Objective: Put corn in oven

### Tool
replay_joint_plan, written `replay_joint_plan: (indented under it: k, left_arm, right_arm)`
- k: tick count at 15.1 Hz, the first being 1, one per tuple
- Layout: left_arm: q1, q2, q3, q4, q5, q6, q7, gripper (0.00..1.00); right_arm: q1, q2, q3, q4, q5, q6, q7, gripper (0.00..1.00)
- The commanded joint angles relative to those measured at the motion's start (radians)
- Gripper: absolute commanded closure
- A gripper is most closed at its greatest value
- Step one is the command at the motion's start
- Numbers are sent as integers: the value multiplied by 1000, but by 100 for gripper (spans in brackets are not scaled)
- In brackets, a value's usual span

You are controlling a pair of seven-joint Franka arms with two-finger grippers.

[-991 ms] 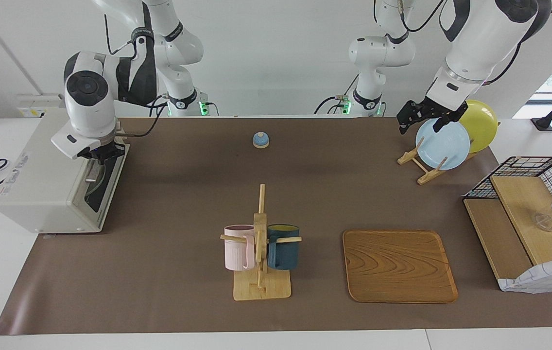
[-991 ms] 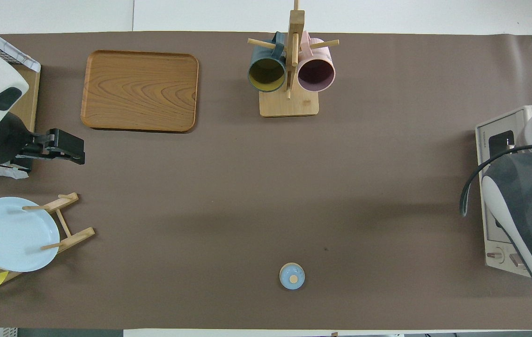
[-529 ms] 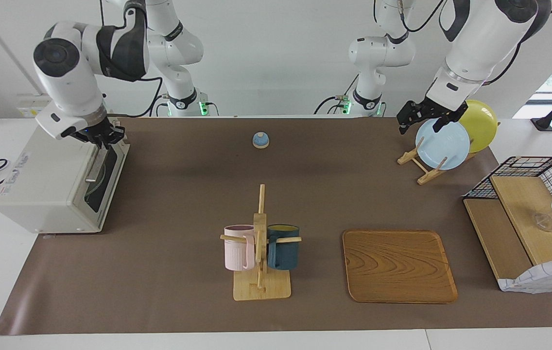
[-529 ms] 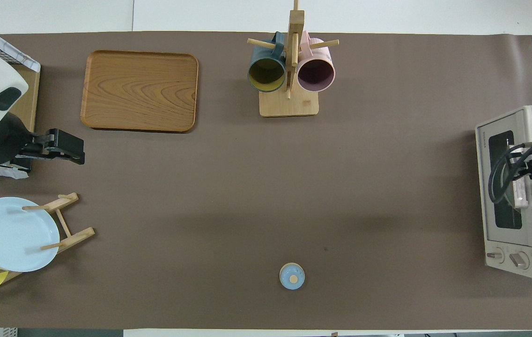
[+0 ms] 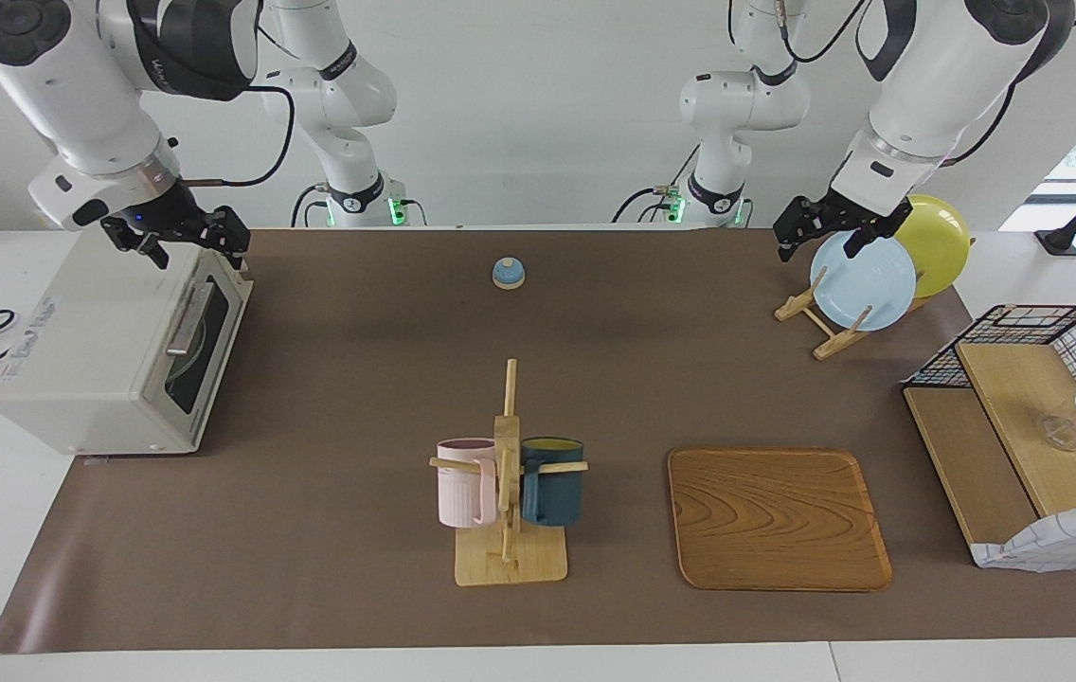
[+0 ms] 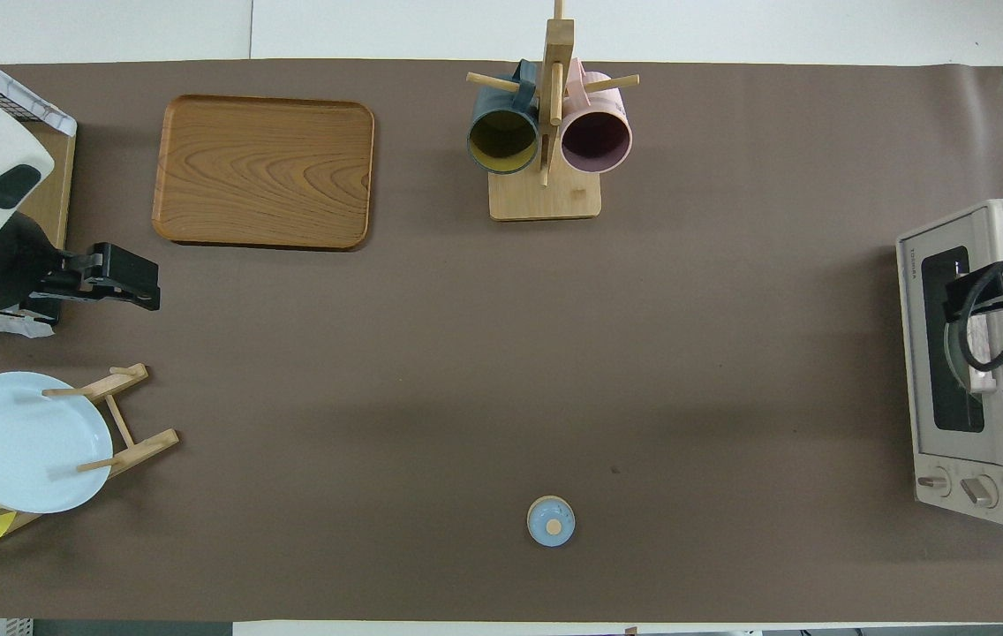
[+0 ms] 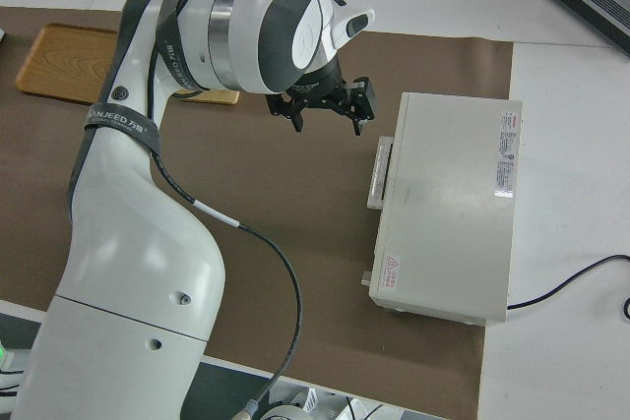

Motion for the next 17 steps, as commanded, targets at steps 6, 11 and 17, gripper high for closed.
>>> replay_joint_plan:
  k: [6, 11, 17]
  left_arm:
    - [14, -17, -4, -14, -17, 5, 5, 0]
    - [14, -17, -4, -14, -17, 5, 5, 0]
    - [14, -17, -4, -14, -17, 3, 5, 0]
  right_arm:
    - [-18, 4, -2, 17, 31, -3, -16, 0]
    - [-18, 4, -5, 20, 28, 14, -9, 0]
    - [-17, 4, -7, 18, 29, 14, -8, 0]
